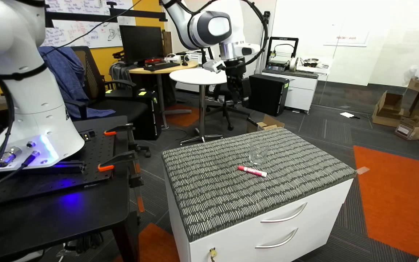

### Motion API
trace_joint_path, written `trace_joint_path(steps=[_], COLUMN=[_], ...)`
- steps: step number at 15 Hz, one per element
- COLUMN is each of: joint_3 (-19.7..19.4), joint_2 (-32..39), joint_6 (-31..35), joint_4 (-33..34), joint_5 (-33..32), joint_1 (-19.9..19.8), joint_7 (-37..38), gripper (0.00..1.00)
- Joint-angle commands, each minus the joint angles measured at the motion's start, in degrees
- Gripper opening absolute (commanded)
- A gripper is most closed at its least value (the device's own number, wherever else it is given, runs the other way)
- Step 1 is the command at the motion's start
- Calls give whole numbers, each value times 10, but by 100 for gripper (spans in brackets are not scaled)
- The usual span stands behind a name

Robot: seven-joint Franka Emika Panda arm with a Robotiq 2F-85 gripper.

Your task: Move the glass away from the marker

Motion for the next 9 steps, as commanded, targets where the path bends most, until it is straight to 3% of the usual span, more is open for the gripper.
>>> trace_joint_path(steps=[1,9], joint_3=[4,33], joint_2=[59,171], joint_6=[4,-8], joint_4=[57,169], joint_5=[25,53], joint_1=[-10,-37], joint_7=[-59,-163], gripper=[100,100])
